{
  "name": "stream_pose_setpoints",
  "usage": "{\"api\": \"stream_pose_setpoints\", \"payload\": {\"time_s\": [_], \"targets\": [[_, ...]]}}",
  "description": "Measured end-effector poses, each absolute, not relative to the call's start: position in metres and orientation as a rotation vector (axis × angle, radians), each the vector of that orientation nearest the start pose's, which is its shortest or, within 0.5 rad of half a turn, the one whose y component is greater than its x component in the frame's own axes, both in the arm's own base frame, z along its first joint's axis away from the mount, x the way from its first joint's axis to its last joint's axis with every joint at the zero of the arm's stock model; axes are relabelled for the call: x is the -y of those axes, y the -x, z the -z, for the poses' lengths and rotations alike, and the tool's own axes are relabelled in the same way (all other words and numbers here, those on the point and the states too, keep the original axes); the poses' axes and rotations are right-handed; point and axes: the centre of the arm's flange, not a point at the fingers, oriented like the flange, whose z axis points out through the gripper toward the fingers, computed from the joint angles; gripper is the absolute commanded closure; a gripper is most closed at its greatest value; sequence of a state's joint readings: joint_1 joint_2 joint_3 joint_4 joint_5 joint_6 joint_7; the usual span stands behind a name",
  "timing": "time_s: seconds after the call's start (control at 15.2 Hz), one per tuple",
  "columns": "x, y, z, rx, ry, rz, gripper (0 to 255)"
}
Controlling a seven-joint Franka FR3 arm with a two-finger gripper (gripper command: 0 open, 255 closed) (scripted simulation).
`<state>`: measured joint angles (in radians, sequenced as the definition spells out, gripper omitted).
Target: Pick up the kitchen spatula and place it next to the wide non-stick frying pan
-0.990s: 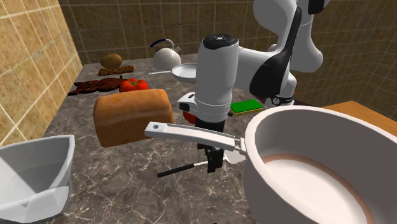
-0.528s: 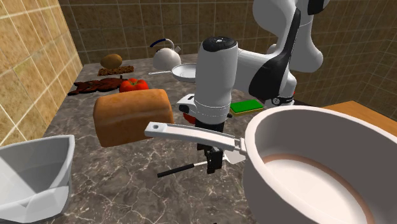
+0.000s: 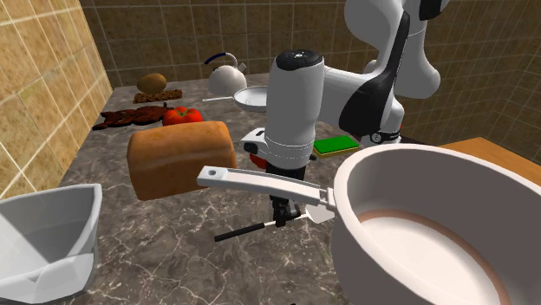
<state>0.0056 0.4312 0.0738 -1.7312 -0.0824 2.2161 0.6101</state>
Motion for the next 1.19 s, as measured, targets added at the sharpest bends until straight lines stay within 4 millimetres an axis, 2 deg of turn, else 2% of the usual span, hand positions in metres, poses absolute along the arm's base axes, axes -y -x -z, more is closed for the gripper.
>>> {"api": "stream_pose_setpoints", "payload": {"time_s": [0.26, 1.19], "targets": [[-0.045, -0.664, -0.345, -0.766, 3.061, 0.102, 255], [-0.046, -0.665, -0.417, -0.766, 3.061, 0.102, 255]]}}
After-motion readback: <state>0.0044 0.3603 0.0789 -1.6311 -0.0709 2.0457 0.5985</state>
